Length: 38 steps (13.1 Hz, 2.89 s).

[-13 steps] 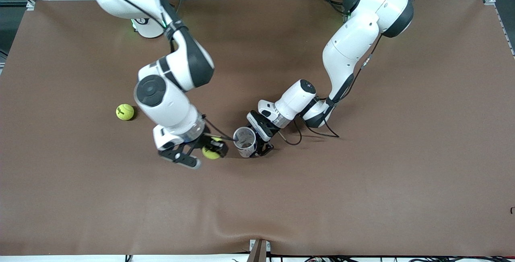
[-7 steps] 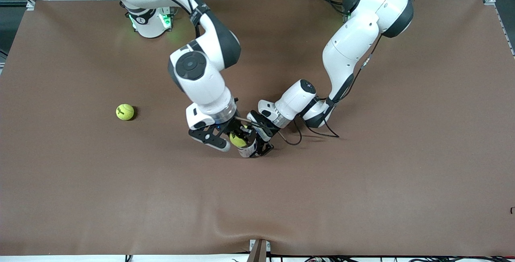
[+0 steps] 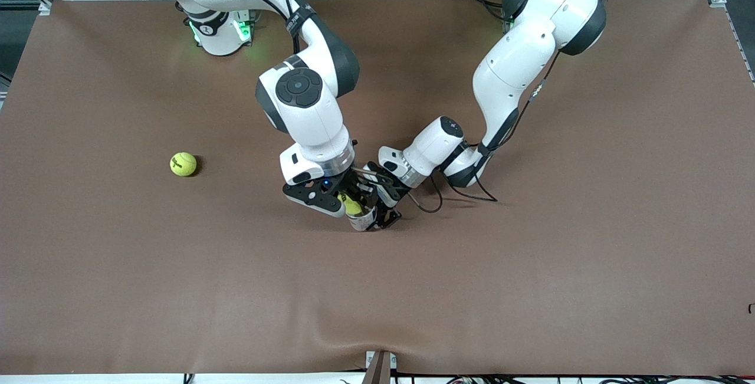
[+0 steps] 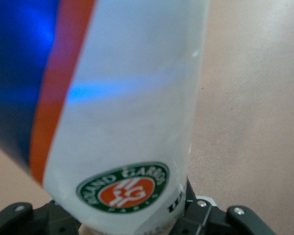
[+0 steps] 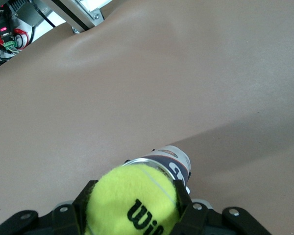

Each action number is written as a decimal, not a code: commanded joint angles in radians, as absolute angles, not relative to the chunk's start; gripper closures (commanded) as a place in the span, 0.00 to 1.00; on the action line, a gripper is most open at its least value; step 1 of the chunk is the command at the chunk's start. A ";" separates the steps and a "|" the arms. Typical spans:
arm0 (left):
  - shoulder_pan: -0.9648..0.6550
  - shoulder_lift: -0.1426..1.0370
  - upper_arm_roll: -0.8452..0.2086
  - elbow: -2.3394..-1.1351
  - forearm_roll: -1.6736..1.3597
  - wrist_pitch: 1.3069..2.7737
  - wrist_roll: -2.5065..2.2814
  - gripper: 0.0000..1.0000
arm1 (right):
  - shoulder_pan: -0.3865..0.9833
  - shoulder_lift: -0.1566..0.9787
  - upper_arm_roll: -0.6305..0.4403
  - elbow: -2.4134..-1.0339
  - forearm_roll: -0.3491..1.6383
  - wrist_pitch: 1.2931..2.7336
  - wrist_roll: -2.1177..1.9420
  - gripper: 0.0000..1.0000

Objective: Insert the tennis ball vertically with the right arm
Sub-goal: 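Lower the ball into the can opening and open the right gripper, then withdraw the right gripper from the can toward the second ball, then grasp the second tennis ball with the right gripper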

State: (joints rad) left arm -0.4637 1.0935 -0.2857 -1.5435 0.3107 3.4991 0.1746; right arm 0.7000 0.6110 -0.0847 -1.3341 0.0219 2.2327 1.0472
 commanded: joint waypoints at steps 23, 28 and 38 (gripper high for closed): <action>-0.468 1.120 -0.264 -1.525 0.295 3.505 0.167 0.27 | 0.391 0.261 -0.101 -1.863 -0.038 2.005 0.605 0.00; -0.468 1.120 -0.264 -1.523 0.295 3.504 0.167 0.27 | 0.189 0.238 -0.103 -1.947 -0.038 1.875 0.350 0.00; -0.468 1.120 -0.264 -1.516 0.293 3.505 0.167 0.27 | 0.032 0.402 -0.098 -2.023 -0.023 1.969 0.160 0.00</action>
State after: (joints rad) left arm -0.4637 1.0952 -0.2763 -1.5392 0.3106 3.5034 0.1746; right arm 0.0530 0.3979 -0.1150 -1.9811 -0.0249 1.9314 0.1605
